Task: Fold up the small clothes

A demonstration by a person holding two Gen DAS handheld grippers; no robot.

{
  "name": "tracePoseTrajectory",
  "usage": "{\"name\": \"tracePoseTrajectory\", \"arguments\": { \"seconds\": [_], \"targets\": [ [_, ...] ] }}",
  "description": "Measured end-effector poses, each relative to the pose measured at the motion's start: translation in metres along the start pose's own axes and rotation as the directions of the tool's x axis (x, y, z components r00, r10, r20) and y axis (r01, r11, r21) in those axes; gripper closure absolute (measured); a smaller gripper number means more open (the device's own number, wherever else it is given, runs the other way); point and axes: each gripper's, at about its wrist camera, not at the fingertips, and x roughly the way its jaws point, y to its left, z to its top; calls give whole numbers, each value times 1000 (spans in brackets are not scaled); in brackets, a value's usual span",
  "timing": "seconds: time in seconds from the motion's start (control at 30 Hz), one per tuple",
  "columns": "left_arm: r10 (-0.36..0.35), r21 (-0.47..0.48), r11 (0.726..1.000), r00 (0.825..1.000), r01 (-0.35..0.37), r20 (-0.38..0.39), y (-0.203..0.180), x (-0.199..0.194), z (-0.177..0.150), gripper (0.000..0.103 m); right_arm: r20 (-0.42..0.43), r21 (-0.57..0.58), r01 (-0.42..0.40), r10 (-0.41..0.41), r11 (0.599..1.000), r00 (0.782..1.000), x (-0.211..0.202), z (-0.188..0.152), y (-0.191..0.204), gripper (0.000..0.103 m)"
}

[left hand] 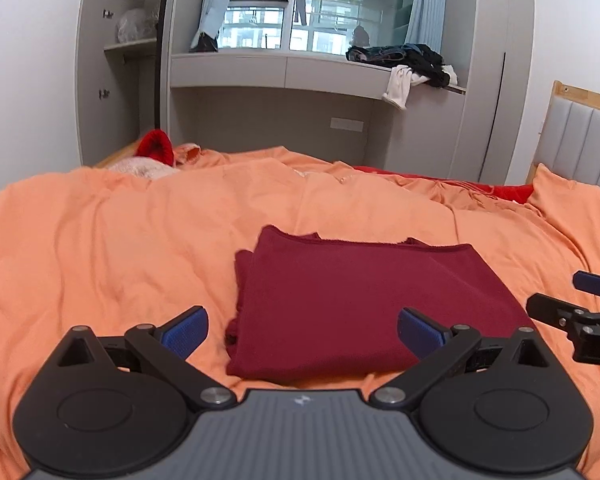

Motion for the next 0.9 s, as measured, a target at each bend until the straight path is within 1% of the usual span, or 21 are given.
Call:
{"name": "tracePoseTrajectory", "arguments": {
  "seconds": [0.13,0.2,0.3,0.4,0.47,0.53,0.6,0.67,0.7,0.73,0.77,0.8,0.83,0.87,0.9],
  "targets": [
    [3,-14,1000,1000,-3,-25,2,4,-5,0,-11,27,3,-3,1000,1000,3,-5,-4,0],
    [9,-18,1000,999,-10,-53,2,10,-6,0,-24,34,8,-7,999,1000,6,-6,-7,0],
    [-1,-46,999,995,-3,-95,4,18,-7,0,-26,39,8,-7,999,1000,7,-8,-5,0],
    [-14,-62,998,995,8,-103,9,21,-9,0,-17,31,-4,5,999,1000,4,-8,-3,0],
    [-47,-79,996,993,39,-109,16,27,-6,0,-13,26,-8,8,1000,1000,2,-9,-1,0],
    [-100,-124,989,987,85,-124,34,38,3,0,-12,29,-20,20,999,1000,1,-9,-2,0],
    [-182,-173,972,975,158,-131,58,55,12,0,-10,38,-35,36,999,999,1,-9,-3,0],
    [-241,-271,942,961,198,-137,88,80,18,1,-12,46,-44,45,998,999,1,-8,-7,0],
    [-273,-332,918,951,214,-142,105,96,20,1,-15,48,-48,48,998,999,1,-8,-8,0],
    [-318,-392,888,937,241,-145,120,110,20,1,-17,48,-49,50,998,999,1,-8,-8,0],
    [-379,-464,841,915,277,-141,135,127,18,1,-18,46,-49,50,998,999,2,-7,-8,0],
    [-433,-541,785,892,302,-130,150,144,15,2,-15,44,-45,46,998,999,2,-8,-8,0],
    [-479,-595,734,870,326,-114,161,159,11,4,-12,39,-42,42,998,999,1,-8,-7,0],
    [-506,-634,697,856,335,-104,170,174,8,7,-10,35,-43,43,998,999,2,-8,-7,0],
    [-518,-650,683,848,333,-111,175,188,6,7,-7,32,-47,48,998,999,2,-8,-6,0]
  ]
}}
